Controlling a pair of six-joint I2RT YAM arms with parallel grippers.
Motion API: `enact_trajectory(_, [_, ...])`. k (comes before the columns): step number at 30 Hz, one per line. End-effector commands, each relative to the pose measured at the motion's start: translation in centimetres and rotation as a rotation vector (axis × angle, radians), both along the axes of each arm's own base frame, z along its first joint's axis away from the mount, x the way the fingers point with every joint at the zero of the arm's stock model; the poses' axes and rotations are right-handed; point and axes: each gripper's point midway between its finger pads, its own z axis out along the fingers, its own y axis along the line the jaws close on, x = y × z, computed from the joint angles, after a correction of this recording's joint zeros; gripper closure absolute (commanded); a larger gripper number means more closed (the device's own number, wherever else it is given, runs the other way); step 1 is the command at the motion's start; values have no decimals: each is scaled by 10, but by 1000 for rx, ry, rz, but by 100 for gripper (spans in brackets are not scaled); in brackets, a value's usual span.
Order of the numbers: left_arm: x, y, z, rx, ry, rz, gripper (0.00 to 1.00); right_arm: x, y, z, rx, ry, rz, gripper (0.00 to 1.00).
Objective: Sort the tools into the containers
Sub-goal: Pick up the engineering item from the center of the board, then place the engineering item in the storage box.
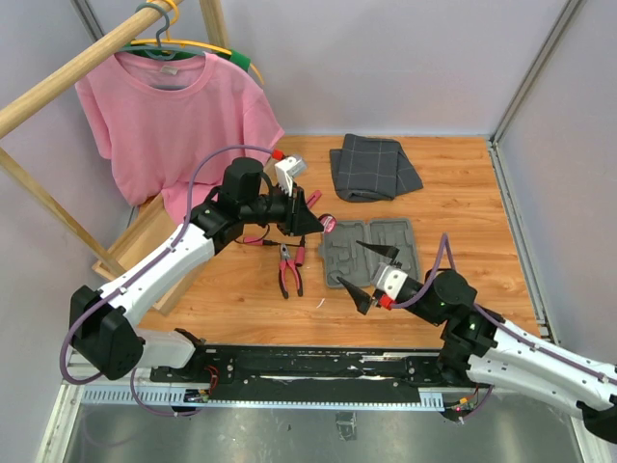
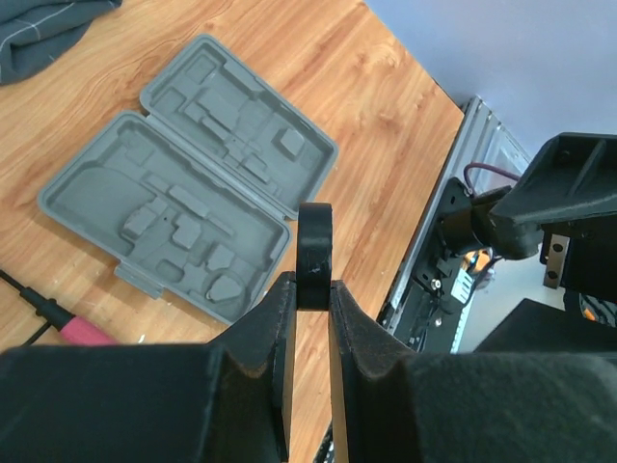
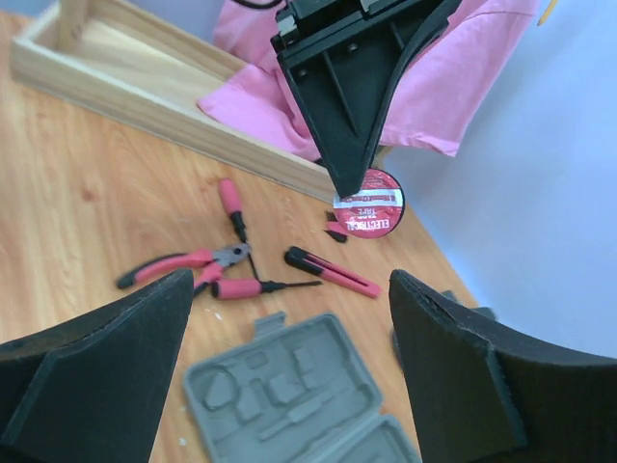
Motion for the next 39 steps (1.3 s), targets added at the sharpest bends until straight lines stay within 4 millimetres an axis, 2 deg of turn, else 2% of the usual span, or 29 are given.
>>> enact_trajectory(1, [-10, 1, 11, -26, -38, -39, 99, 19, -4, 22, -102, -215, -116, 16])
enact_trajectory(5, [-14, 1, 14, -47, -32, -35, 100, 33, 6, 25, -146, -253, -155, 14])
enact_trajectory(11, [-10, 6, 12, -15, -39, -6, 100, 50, 24, 33, -192, -213, -160, 12])
enact_trajectory(20, [-9, 6, 6, -5, -26, 2, 100, 66, 45, 27, -228, -204, -98, 15])
enact_trajectory(27, [-8, 5, 3, 0, -16, -1, 100, 78, 47, 21, -230, -172, -95, 22])
enact_trajectory(39, [-7, 4, -2, 10, -1, -4, 100, 84, 54, 16, -231, -143, -77, 40])
